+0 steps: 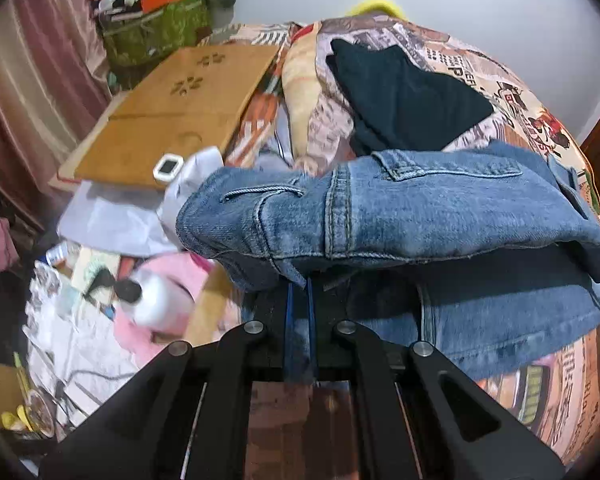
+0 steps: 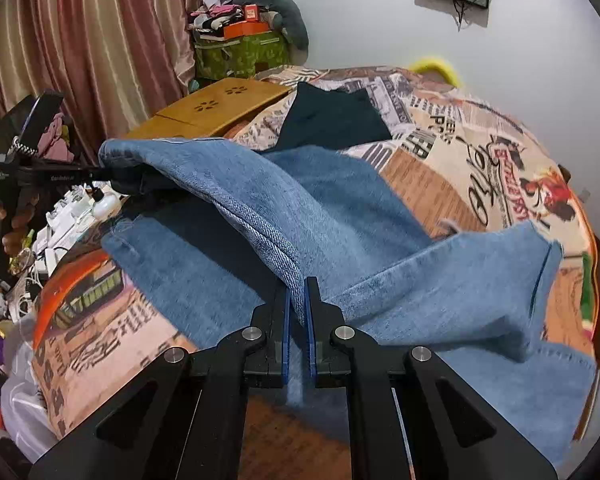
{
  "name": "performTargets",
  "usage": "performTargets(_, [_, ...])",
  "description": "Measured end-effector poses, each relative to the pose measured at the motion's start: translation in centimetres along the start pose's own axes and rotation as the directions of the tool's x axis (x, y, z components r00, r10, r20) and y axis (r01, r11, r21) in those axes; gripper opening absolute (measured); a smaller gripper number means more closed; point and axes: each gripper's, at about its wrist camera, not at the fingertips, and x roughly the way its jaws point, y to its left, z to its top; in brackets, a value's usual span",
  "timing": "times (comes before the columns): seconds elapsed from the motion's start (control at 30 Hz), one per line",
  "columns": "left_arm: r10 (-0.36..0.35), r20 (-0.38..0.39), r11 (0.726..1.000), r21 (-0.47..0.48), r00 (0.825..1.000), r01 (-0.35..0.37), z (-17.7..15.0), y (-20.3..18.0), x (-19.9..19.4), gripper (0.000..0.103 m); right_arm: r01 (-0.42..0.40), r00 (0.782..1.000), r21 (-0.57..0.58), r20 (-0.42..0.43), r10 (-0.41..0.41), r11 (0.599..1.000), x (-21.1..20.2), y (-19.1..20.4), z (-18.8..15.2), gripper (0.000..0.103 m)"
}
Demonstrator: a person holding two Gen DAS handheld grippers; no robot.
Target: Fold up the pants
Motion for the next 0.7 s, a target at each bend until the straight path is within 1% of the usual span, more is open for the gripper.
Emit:
performTargets(0.07, [0.004, -0.01, 1.0, -0.01, 1.0, -0.004, -0.9, 0.1, 0.3, 0.005, -0.008, 1.0, 0.014, -0.005, 0.008, 1.0, 0.1, 0.1, -0.5, 0.006])
performTargets(0.17, [0.035, -0.019, 0.999, 0.0, 0.999, -0.035, -2.1, 0.4, 0.7, 0.005, -0.02, 1.0, 0.029, -0.011, 0.02, 0.999, 0.4, 0.2, -1.0, 0.006])
performTargets(0.27, [0.043, -0.033, 0.999, -0.001, 0.999, -0.043, -2.6, 0.9, 0.6, 0.005, -0.021, 1.0, 0.031, -0.01, 0.021, 0.999, 0.5, 0.5, -1.4, 0.006])
performTargets(0.33, [0.048, -0.029, 0.999, 0.006, 0.998, -0.047, -2.6, 1.1, 0.0, 0.005, -0.021, 1.0, 0.038, -0.009, 0.022, 0.999, 0.5, 0.6, -1.6, 0.007])
performTargets(0.4, [0.054, -0.01, 0.998, 0.019, 0.999, -0.053, -2.3, 1.1, -1.1, 0.005, -0.014, 1.0, 0.03, -0.011, 0.014, 0.999, 0.3, 0.7, -1.5, 0.01])
performTargets(0.57, [0.04, 0.054, 0.998, 0.038, 0.998, -0.043, -0.8, 0.5, -4.0, 0.006, -0.014, 1.0, 0.015, -0.013, 0.014, 1.0, -0.8, 0.6, -1.5, 0.011])
performTargets(0.63, [0.024, 0.075, 0.999, 0.042, 0.997, -0.027, 0.0, -0.2, -4.9, 0.007, -0.028, 1.0, 0.028, -0.002, 0.028, 0.999, -1.6, 0.0, -1.4, 0.011])
performTargets(0.7, [0.008, 0.092, 0.999, 0.044, 0.996, -0.012, 0.9, -0.9, -5.5, 0.013, -0.029, 0.999, 0.056, 0.026, 0.027, 0.998, -2.6, -1.1, -1.1, 0.012])
